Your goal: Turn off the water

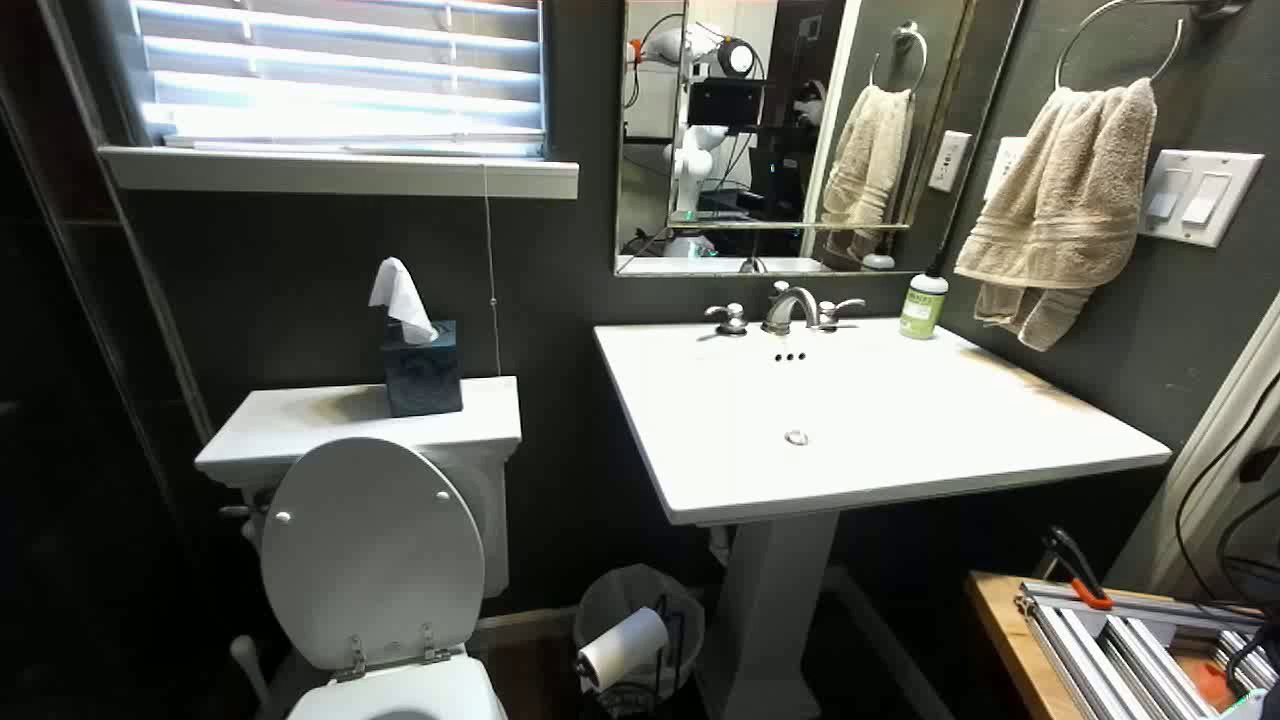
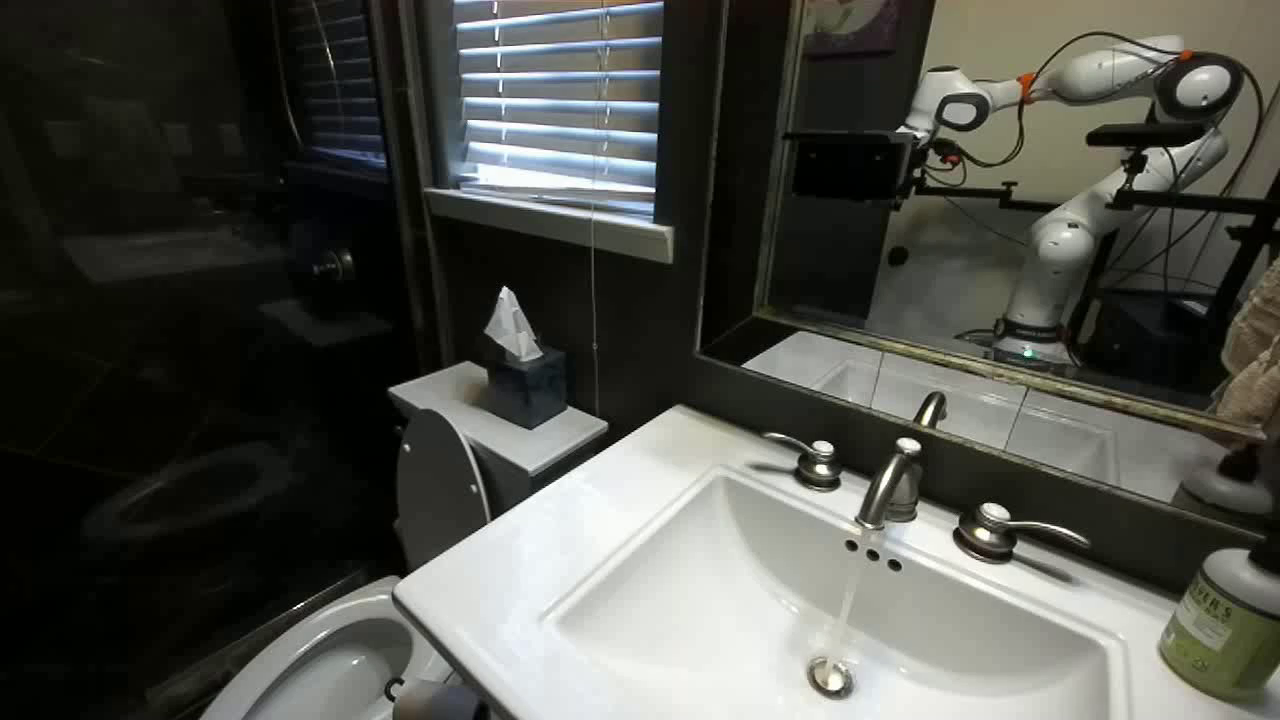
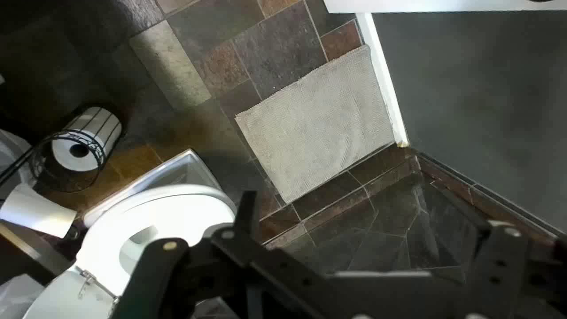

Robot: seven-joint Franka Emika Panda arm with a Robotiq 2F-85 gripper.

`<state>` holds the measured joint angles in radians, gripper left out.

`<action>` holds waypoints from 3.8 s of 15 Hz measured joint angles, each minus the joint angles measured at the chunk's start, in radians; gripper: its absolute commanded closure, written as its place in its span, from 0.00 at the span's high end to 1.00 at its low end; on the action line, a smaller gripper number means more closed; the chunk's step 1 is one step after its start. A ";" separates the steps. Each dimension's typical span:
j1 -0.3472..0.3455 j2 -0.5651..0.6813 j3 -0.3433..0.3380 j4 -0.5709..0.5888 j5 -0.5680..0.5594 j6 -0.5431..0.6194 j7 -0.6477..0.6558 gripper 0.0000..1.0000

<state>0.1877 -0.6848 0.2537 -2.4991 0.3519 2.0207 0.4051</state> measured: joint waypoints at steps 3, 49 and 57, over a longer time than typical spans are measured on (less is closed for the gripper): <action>0.000 0.000 0.000 0.000 0.000 0.000 0.000 1.00; -0.984 0.584 0.175 0.411 -1.429 0.238 1.547 1.00; -0.604 0.752 -0.168 0.499 -1.528 0.070 1.735 1.00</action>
<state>-0.4158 0.0668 0.0856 -2.0001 -1.1761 2.0908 2.1403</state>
